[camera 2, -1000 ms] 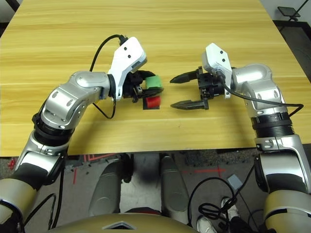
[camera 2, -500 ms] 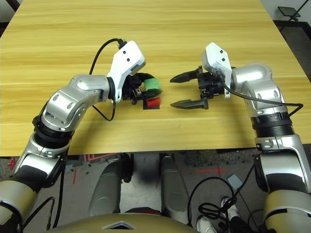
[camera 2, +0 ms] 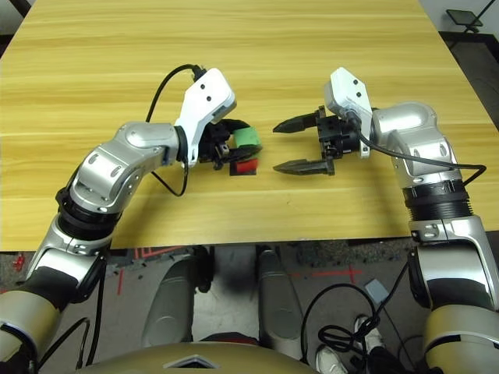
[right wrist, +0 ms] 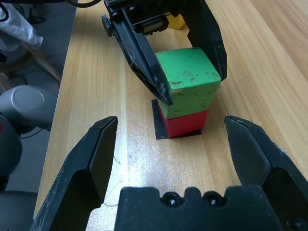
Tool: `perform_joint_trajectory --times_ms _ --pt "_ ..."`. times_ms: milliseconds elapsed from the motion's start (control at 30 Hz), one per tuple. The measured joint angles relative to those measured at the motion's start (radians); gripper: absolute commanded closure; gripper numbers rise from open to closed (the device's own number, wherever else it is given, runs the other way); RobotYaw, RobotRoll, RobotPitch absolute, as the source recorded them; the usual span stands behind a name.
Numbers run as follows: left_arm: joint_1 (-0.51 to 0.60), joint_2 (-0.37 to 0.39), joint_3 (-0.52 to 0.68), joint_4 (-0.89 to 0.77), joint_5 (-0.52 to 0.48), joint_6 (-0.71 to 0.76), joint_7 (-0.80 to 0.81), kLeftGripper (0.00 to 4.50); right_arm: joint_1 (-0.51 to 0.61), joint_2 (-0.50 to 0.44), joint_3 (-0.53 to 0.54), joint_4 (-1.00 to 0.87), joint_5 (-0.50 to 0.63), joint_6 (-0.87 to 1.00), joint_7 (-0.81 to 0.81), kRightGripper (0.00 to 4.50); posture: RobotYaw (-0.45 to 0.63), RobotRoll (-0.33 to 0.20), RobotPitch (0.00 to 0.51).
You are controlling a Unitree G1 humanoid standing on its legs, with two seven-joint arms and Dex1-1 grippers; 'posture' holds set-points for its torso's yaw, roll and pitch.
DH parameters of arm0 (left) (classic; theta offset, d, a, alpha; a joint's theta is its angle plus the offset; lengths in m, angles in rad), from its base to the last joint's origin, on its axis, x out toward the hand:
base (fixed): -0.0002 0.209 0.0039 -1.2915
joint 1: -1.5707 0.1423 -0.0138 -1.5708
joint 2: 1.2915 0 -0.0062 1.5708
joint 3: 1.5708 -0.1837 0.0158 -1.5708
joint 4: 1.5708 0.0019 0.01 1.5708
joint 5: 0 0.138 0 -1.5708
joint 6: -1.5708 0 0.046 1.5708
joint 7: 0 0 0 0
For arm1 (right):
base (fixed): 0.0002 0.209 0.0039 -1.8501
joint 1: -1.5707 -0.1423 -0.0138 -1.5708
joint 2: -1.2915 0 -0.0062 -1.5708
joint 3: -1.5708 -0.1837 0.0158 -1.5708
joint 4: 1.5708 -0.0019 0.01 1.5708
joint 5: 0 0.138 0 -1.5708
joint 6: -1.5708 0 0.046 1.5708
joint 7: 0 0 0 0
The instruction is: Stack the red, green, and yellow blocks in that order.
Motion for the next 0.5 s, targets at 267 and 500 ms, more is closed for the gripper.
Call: perform_joint_trajectory --times_ms 267,500 --pt "-0.005 -0.023 0.032 -0.015 -0.034 0.005 0.011 0.06 0.000 0.000 0.000 0.001 0.000 0.000 0.000 0.00 0.08 0.003 0.302" --pt "-0.024 0.319 0.168 -0.130 -0.085 0.045 -0.101 0.06 -0.005 -0.007 -0.002 0.007 0.000 -0.002 0.004 0.00 0.11 0.008 0.298"
